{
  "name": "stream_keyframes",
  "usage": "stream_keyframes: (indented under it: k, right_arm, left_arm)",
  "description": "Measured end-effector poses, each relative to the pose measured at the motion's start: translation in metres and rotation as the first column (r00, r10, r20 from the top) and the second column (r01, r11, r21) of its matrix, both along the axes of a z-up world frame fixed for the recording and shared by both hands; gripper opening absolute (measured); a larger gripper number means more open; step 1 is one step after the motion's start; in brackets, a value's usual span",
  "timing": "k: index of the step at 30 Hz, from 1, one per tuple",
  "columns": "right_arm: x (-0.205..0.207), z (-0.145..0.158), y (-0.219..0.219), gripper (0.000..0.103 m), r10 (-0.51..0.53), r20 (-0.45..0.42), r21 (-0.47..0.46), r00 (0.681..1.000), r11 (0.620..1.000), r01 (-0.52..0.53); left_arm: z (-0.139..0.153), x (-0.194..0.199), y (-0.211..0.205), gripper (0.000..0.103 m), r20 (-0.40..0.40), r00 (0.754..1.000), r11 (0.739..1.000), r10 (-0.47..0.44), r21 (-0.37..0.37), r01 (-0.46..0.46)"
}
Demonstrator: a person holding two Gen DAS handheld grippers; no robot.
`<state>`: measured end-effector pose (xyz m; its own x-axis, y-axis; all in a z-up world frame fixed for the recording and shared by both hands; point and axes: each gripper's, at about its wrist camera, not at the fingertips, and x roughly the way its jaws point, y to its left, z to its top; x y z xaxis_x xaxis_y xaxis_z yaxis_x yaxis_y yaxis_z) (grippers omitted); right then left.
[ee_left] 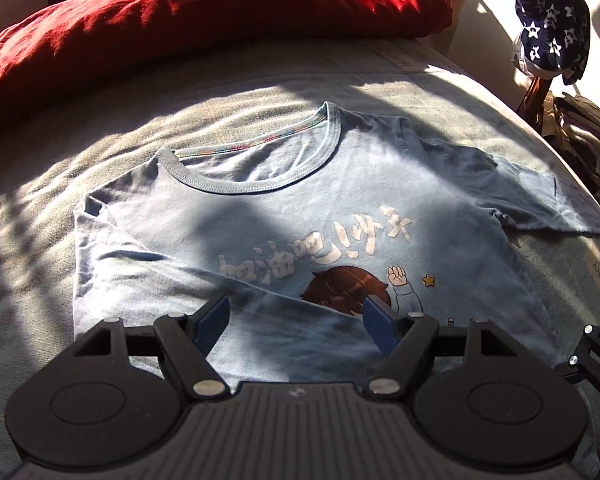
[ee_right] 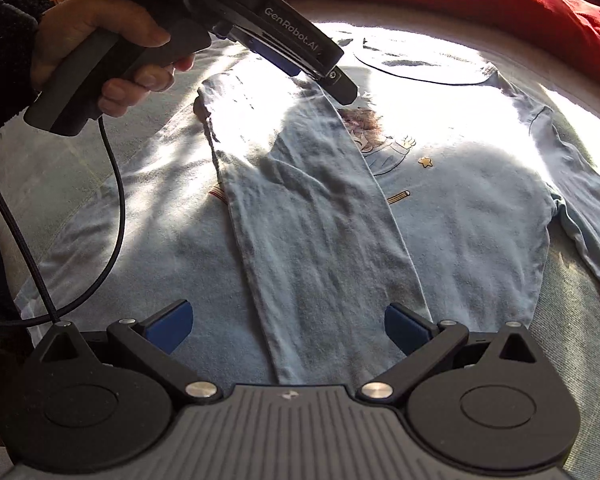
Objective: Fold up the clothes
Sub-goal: 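Lift the right gripper and move it across the shirt toward the collar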
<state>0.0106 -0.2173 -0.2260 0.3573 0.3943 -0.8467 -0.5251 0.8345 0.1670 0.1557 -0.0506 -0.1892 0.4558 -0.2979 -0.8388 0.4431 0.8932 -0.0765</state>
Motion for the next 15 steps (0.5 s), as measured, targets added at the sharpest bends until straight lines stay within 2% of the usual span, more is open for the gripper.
stream_keyframes:
  k: [5,8,12,15]
  right_arm:
    - [0.003,0.001,0.009,0.103,-0.009,-0.005,-0.009,1.000,1.000,0.008]
    - [0.001,-0.002,0.014,0.103,-0.001,-0.013,-0.031,1.000,1.000,0.001]
    - [-0.008,-0.004,0.015,0.103,0.022,-0.033,-0.079,0.999,0.997,-0.024]
    - [-0.018,-0.003,0.015,0.103,0.041,-0.042,-0.105,0.998,0.993,-0.045]
  left_arm:
    - [-0.012,-0.044,0.010,0.073,-0.039,0.998,0.997,-0.054,-0.063,0.052]
    - [-0.023,-0.055,0.007,0.073,-0.101,0.990,0.987,-0.100,-0.138,0.085]
    - [-0.027,-0.070,0.008,0.073,-0.148,0.980,0.980,-0.132,-0.167,0.107]
    - [-0.016,-0.066,0.008,0.074,-0.122,0.984,0.972,-0.133,-0.210,0.105]
